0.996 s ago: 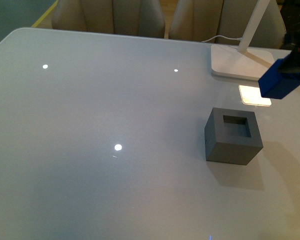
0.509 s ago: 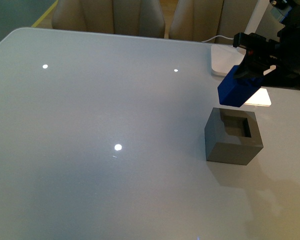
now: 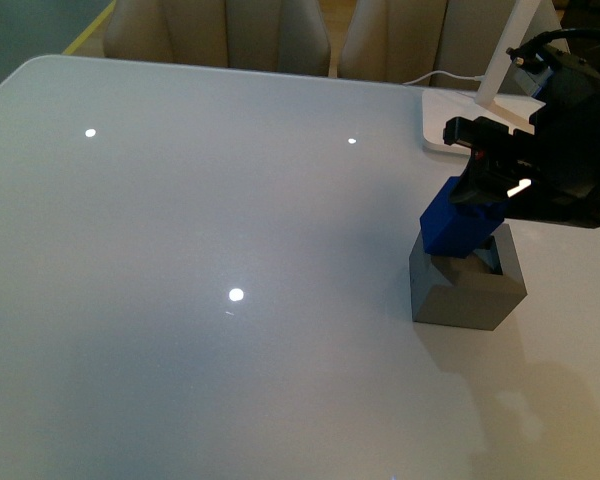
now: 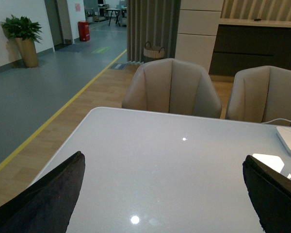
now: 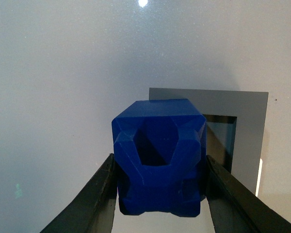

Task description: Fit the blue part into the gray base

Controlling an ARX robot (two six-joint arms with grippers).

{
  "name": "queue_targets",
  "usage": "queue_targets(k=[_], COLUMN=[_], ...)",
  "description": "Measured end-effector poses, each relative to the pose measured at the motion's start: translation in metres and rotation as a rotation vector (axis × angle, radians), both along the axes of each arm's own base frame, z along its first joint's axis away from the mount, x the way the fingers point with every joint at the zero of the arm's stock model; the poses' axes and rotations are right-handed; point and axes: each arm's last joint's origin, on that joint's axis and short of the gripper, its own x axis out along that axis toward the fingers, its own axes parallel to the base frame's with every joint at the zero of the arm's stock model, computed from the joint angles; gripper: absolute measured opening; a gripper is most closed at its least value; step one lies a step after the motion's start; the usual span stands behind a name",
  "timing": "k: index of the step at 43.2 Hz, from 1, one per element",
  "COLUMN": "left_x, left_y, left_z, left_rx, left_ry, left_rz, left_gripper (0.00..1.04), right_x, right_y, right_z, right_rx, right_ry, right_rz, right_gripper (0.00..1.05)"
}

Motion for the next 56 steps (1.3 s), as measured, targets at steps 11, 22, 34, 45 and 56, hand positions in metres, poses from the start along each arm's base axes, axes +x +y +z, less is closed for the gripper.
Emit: queue_targets(k=[11,22,34,45,56], left_x=[0.000,0.000,0.000,0.000,0.000], left_y=[0.000,0.000,0.000,0.000,0.000], left_z=[0.000,0.000,0.000,0.000,0.000], left_rx=[0.000,0.000,0.000,0.000,0.000], left_ry=[0.000,0.000,0.000,0.000,0.000], left_rz=[0.000,0.000,0.000,0.000,0.000], left_gripper=[0.97,0.97,0.97,0.97,0.97], right_x=[-0.010,-0.017,-0.019,-0.015,-0.012], right_y=[-0.005,-0.014,-0.022,-0.021,-0.022], right_z=[-0.002,0.000,-0.001,-0.011,-0.012], right_rx=[-0.004,-0.015,-0.021,-0.029,-0.027], right_ry=[0.016,0.023,0.029,0.051,0.052], right_rz=[-0.021,-0.047,-0.059,-0.053,-0.054], right_gripper=[0.43,0.43,0.43,0.43,0.84])
